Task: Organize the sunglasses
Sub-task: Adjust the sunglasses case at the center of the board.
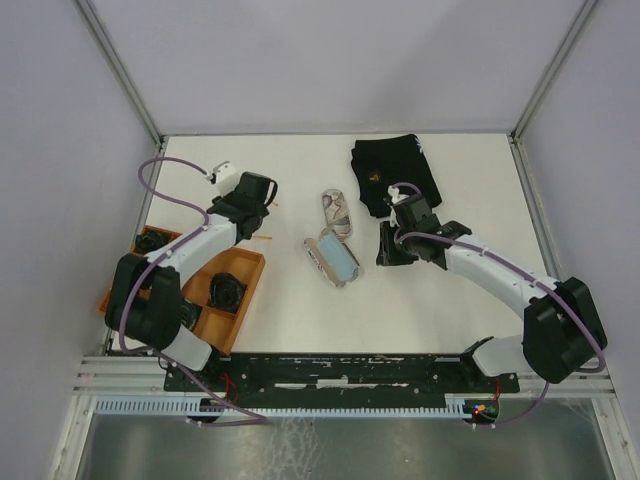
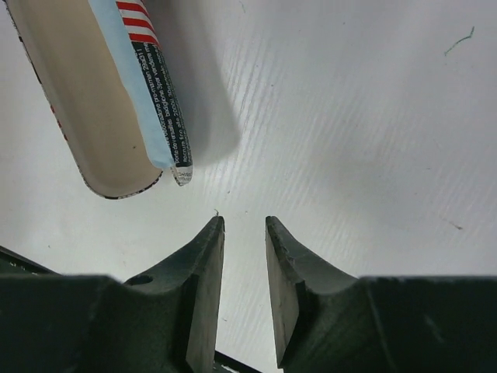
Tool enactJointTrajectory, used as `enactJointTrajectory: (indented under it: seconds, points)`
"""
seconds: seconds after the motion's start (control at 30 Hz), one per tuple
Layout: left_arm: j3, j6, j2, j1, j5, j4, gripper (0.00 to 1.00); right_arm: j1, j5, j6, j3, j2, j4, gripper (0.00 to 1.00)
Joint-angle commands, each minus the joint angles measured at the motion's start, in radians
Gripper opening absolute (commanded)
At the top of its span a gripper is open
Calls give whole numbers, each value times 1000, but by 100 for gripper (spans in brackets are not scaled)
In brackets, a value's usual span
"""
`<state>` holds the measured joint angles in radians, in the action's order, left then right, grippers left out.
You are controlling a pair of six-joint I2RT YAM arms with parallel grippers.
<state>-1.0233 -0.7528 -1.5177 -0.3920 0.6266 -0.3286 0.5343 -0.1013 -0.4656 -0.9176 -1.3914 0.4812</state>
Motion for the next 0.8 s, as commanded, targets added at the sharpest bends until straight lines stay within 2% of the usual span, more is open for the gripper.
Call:
enactJointTrajectory:
  seconds: [0.0,0.2,0.3,0.77]
  points:
    - [-76,-237,-66,11,78,-120,63,0,58,-33,34,72,-46,37]
    - [-101,-441,-118,14,143,-212,73,0,61,-36,63,90,-46,37]
    - [-85,-501,-120,24,145,-205,74,0,60,-35,70,91,-46,37]
    - [-86,-560,-190,85,89,-160,73,0,54,-33,83,92,-47,37]
